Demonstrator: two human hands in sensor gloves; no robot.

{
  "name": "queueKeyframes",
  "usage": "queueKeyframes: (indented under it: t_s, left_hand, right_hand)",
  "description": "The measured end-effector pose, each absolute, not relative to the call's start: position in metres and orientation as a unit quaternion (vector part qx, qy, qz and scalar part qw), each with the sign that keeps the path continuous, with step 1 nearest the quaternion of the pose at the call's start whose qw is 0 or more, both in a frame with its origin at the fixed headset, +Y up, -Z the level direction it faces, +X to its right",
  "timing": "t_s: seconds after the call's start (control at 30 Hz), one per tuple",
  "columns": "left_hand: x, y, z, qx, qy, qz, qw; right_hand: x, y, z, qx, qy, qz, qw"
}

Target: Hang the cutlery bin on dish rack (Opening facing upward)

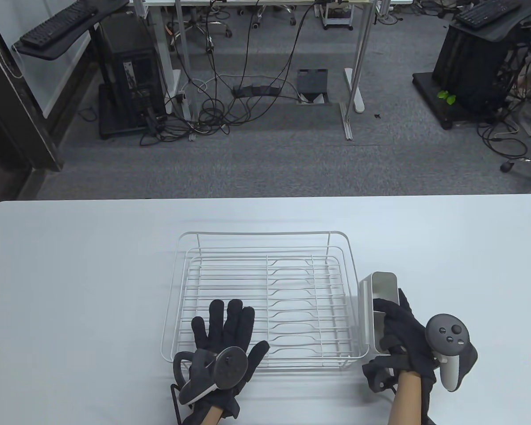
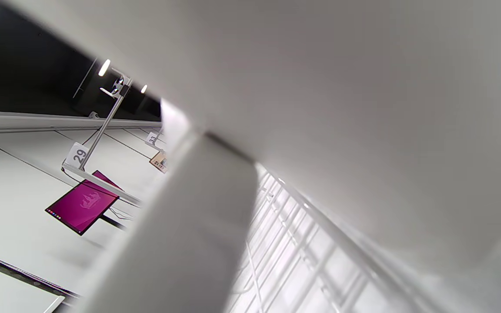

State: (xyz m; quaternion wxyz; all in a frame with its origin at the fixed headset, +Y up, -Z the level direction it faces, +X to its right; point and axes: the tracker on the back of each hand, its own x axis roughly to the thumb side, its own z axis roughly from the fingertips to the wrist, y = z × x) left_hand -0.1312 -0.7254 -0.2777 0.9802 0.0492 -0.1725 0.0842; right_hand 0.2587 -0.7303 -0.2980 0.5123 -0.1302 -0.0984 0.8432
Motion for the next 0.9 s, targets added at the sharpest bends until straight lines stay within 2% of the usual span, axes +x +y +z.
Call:
queueKeyframes:
  t_s: [0.9]
  left_hand:
    - [-0.1312, -0.7258, -0.278, 0.05, -0.172, 0.085, 0.98]
  right_hand:
    - [0.2614, -0.7391, -0.2976, -0.142, -0.093, 0.829, 0.533]
